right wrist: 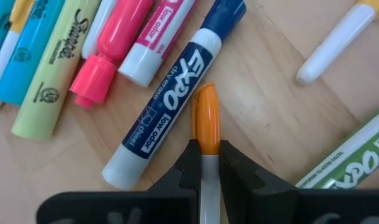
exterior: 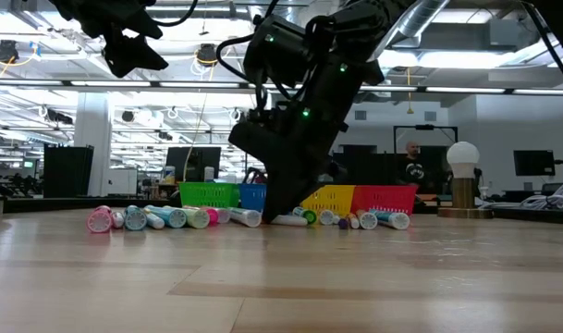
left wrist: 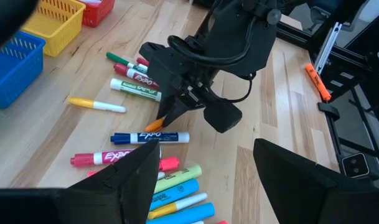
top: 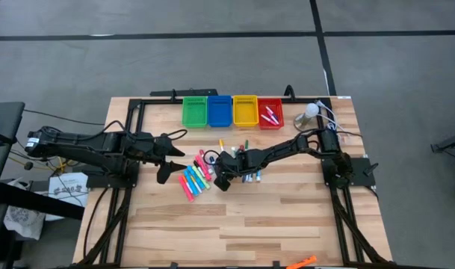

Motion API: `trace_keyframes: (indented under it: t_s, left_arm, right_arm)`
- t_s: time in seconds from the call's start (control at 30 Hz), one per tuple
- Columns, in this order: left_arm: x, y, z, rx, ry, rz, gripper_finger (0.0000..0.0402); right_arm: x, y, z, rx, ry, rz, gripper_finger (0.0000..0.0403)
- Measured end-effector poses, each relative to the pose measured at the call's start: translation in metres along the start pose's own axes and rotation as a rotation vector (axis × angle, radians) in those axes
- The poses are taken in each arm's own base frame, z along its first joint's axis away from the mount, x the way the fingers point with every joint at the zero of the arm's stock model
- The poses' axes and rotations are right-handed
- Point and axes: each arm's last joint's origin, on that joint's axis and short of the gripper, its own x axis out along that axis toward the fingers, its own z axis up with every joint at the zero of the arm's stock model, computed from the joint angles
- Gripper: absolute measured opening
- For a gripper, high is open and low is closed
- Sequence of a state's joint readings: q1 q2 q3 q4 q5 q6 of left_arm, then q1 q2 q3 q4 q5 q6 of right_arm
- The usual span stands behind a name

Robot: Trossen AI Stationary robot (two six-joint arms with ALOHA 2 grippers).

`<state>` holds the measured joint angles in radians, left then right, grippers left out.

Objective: Pick & Place Markers
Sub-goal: Put the right orange mini marker into the red basket

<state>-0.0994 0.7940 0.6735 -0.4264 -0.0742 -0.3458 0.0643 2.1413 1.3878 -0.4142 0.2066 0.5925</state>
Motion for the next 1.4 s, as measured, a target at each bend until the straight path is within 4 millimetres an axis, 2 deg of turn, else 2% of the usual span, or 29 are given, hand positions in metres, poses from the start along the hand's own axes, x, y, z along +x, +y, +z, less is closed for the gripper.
trace_keyframes:
  t_s: [0.27, 0.53, 0.77, 1.03, 1.4]
  left_arm:
    - [0.000, 0.000, 0.000, 0.000, -0.001, 0.003, 0.0260]
    - [0.000, 0.000, 0.000, 0.000, -0.001, 0.003, 0.0260]
    - [0.000, 0.000, 0.000, 0.000, -0.001, 0.003, 0.0260]
    - [0.000, 0.000, 0.000, 0.000, -0.001, 0.004, 0.0260]
    - [0.000, 0.000, 0.000, 0.000, -0.001, 0.004, 0.0260]
  right_arm:
    - [-0.012, 0.008, 0.018, -0.035, -0.015, -0.017, 0.0021]
    - [-0.036, 0.013, 0.047, -0.083, -0.066, -0.040, 0.0026]
    - [-0.064, 0.003, 0.068, -0.088, -0.065, -0.210, 0.0027]
    - [-0.094, -0.044, 0.092, -0.081, 0.025, -0.500, 0.0028]
    - [-0.101, -0.138, 0.103, 0.097, 0.279, -0.699, 0.0033]
